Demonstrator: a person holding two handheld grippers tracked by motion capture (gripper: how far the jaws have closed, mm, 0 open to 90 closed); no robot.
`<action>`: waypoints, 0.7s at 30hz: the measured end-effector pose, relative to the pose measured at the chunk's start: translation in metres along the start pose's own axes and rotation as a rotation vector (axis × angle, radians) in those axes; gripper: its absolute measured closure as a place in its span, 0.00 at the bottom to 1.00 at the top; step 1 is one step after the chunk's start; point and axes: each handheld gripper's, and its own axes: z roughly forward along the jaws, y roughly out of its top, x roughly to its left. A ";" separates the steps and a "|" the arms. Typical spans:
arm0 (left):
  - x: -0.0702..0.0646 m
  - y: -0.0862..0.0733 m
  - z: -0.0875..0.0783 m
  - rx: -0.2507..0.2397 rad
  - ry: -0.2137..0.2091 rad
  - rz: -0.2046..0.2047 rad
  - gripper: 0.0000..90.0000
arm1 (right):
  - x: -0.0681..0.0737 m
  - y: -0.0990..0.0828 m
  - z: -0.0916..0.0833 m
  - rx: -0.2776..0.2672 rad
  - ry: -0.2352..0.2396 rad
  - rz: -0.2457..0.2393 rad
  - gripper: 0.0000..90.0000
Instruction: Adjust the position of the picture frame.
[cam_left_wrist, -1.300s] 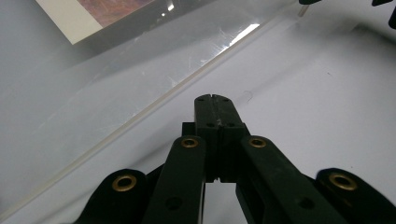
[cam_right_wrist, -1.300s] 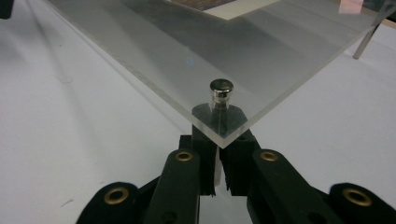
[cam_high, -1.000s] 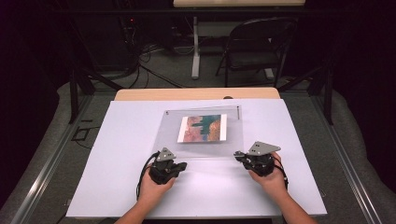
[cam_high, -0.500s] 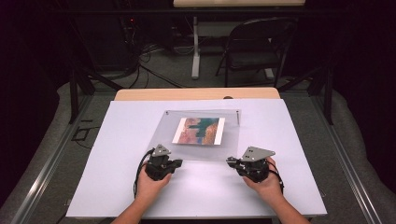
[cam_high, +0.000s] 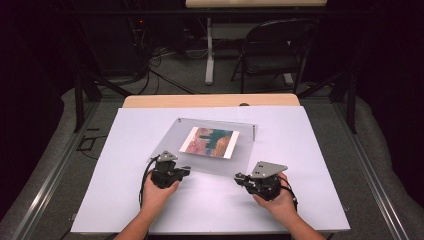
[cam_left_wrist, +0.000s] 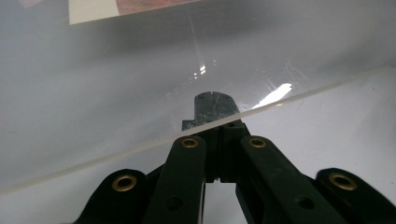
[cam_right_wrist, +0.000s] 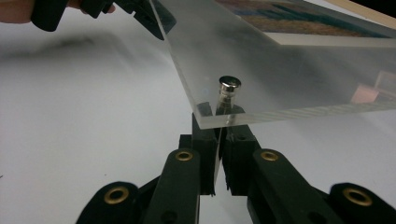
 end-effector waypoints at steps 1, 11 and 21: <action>0.002 0.001 0.000 0.002 0.002 -0.005 1.00 | 0.001 0.001 0.001 -0.001 -0.001 -0.005 0.94; 0.022 0.009 0.006 0.002 0.010 -0.063 1.00 | 0.016 0.007 0.015 0.005 0.037 -0.026 0.93; 0.029 0.021 0.018 0.017 0.041 -0.035 1.00 | 0.025 0.013 0.023 0.012 0.044 -0.039 0.92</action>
